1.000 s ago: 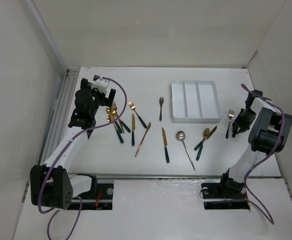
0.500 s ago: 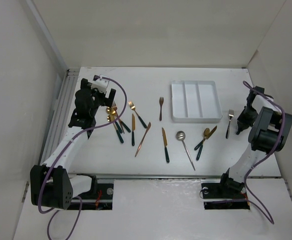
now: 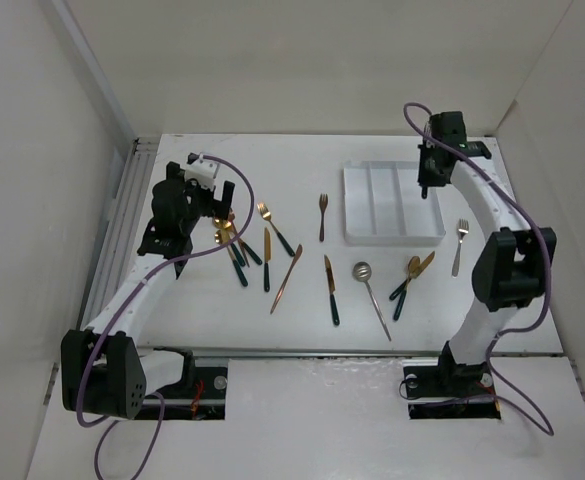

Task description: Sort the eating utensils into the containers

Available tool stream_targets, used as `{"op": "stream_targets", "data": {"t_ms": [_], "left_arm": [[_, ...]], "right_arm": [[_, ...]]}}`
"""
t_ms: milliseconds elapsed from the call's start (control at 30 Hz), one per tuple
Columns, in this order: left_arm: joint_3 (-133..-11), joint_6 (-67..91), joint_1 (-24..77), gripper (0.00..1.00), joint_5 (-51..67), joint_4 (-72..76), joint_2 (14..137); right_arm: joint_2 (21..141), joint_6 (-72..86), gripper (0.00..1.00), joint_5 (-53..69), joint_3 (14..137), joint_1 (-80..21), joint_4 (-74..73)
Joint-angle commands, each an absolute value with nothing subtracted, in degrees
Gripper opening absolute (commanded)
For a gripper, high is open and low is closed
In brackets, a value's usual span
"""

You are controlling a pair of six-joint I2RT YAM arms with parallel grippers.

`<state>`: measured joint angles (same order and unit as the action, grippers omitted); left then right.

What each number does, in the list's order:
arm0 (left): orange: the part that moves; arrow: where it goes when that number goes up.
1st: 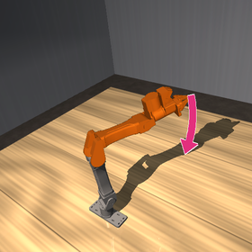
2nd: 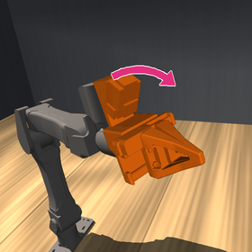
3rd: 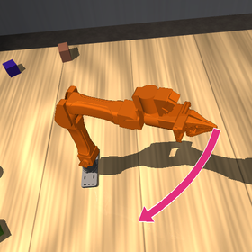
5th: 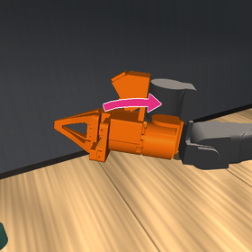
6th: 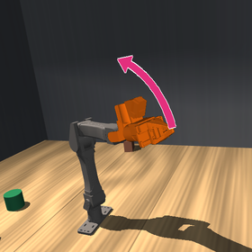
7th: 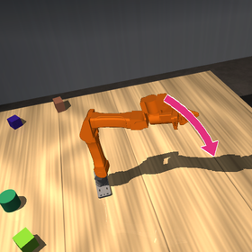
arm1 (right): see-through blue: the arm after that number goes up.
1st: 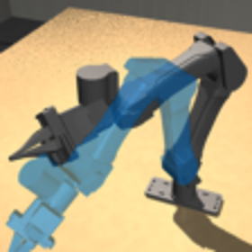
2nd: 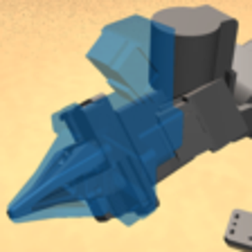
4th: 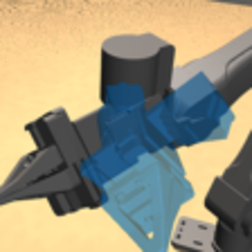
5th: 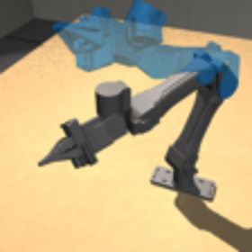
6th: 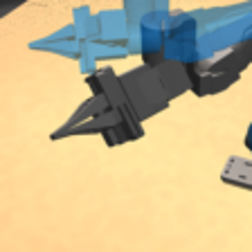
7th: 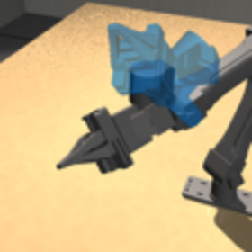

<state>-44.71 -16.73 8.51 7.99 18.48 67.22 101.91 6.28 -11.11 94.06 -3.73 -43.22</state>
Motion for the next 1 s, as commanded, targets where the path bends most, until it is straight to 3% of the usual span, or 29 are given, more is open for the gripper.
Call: {"op": "stream_targets", "data": {"t_ms": [0, 400, 433, 500, 533, 700, 733, 767, 967], "left_arm": [[-46.05, -15.21, 8.35, 1.00, 9.23, 19.16, 66.53], [-46.05, -15.29, 8.35, 1.00, 7.65, 16.87, 66.01], [-46.05, -15.29, 8.35, 1.00, 7.65, 16.87, 66.01], [-46.05, -15.29, 8.35, 1.00, 7.65, 16.87, 66.53], [-46.05, -15.29, 8.35, 1.00, 7.65, 17.48, 66.53], [-46.58, -15.91, 8.35, 1.00, 7.12, 18.11, 67.06], [-46.58, -16.43, 8.35, 1.00, 7.12, 18.11, 67.06], [-46.58, -16.44, 8.35, 1.00, 7.12, 18.11, 67.06], [-46.06, -16.44, 8.35, 1.00, 6.59, 18.11, 67.06]], "right_arm": [[108.71, 4.04, 0.00, -7.92, 96.58, -1.76, -43.59], [117.25, 2.29, 0.00, -8.17, 95.10, -4.13, -43.77], [117.94, 2.29, 0.04, -8.17, 95.10, -4.13, -44.55], [118.47, 2.29, 0.27, -8.17, 95.62, -4.13, -45.17], [118.48, 2.29, 0.33, -8.17, 95.62, -4.13, -45.18], [116.46, 4.04, 0.50, -8.78, 96.15, -4.13, -45.70], [115.50, 4.65, 0.88, -9.92, 96.67, -4.13, -45.70], [114.36, 5.35, 1.00, -9.93, 96.68, -4.13, -45.70], [98.98, 14.31, 0.96, -12.04, 87.92, 4.97, -41.92]]}}
